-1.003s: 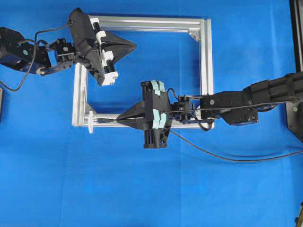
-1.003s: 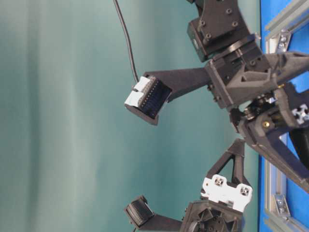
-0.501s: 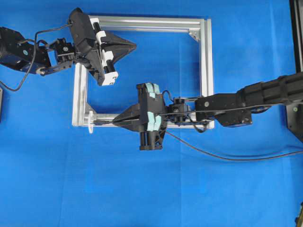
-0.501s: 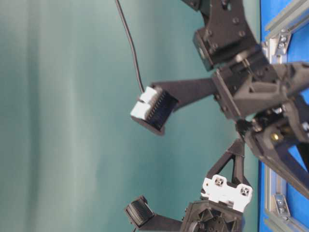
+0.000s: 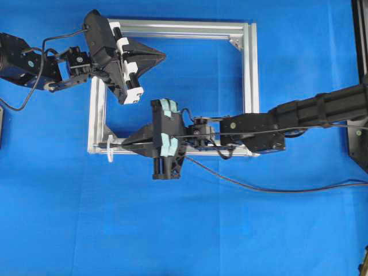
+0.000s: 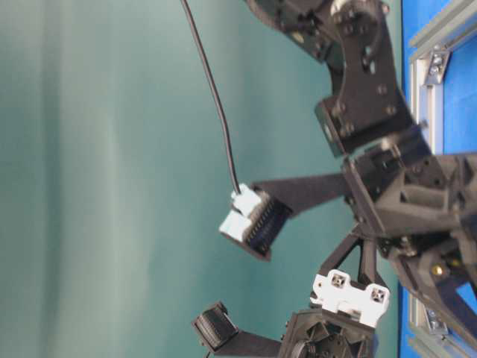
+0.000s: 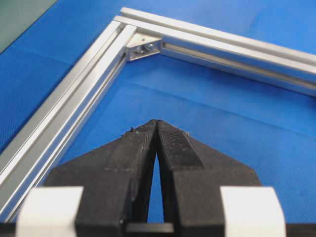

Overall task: Insert the wire through the string loop located on the left side.
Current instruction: 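Push the cable plug down through the zip-tie loop with the right gripper, then move the left gripper open toward the plug below the loop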

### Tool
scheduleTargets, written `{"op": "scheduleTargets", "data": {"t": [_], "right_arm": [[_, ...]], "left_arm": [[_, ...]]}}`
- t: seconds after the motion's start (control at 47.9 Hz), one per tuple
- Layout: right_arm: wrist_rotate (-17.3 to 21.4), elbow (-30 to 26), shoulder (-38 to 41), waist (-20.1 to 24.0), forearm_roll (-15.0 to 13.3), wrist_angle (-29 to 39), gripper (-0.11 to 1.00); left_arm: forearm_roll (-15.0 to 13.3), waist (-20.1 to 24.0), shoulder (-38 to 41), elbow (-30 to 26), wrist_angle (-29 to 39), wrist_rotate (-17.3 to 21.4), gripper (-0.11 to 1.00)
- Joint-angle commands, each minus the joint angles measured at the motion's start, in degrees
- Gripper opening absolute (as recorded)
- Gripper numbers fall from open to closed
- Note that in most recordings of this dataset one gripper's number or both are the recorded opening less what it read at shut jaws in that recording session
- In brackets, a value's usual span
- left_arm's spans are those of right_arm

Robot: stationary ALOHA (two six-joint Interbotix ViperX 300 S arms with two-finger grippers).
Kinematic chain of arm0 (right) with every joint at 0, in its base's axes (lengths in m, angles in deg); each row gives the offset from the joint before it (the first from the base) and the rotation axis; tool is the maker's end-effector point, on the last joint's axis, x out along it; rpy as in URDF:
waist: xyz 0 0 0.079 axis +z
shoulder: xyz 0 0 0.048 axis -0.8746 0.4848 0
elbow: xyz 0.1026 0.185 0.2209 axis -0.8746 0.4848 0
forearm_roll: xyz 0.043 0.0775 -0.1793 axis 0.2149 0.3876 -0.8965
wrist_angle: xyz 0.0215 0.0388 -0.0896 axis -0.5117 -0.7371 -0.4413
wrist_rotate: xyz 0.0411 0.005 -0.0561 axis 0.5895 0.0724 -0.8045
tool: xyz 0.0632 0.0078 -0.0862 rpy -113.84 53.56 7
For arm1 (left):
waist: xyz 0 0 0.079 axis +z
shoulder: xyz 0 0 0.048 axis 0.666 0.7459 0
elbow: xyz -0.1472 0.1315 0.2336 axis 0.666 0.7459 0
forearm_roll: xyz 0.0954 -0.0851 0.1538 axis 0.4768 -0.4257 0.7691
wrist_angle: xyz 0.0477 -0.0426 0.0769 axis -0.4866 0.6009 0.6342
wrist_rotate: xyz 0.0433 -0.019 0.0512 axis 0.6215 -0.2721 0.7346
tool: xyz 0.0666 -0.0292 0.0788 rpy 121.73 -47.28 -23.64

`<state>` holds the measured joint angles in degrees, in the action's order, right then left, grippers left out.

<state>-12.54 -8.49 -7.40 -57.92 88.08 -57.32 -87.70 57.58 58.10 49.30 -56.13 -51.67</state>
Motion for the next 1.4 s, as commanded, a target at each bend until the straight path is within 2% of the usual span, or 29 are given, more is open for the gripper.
{"op": "scheduleTargets", "data": {"t": [0.0,0.272,0.773,1.003,1.378], "right_arm": [[-0.1,-2.3,-0.6,-0.1,-0.1,-0.1,-0.1],[-0.1,-5.7,1.9,-0.2,-0.1,1.7,-0.1],[-0.1,-5.7,2.0,-0.2,-0.1,1.8,-0.1],[-0.1,-5.6,1.9,-0.2,-0.1,1.8,-0.1],[-0.1,-5.6,2.0,-0.2,-0.1,1.8,-0.1]], "left_arm": [[0.2,0.1,-1.9,-0.4,-0.3,0.0,0.0],[0.2,0.1,-2.0,-0.1,-0.3,0.0,0.0],[0.2,0.1,-2.9,1.4,0.0,0.0,0.0],[0.2,0.4,-6.6,6.5,0.0,-0.2,0.0],[0.1,4.3,-15.5,18.5,0.1,-0.7,0.0]]}}
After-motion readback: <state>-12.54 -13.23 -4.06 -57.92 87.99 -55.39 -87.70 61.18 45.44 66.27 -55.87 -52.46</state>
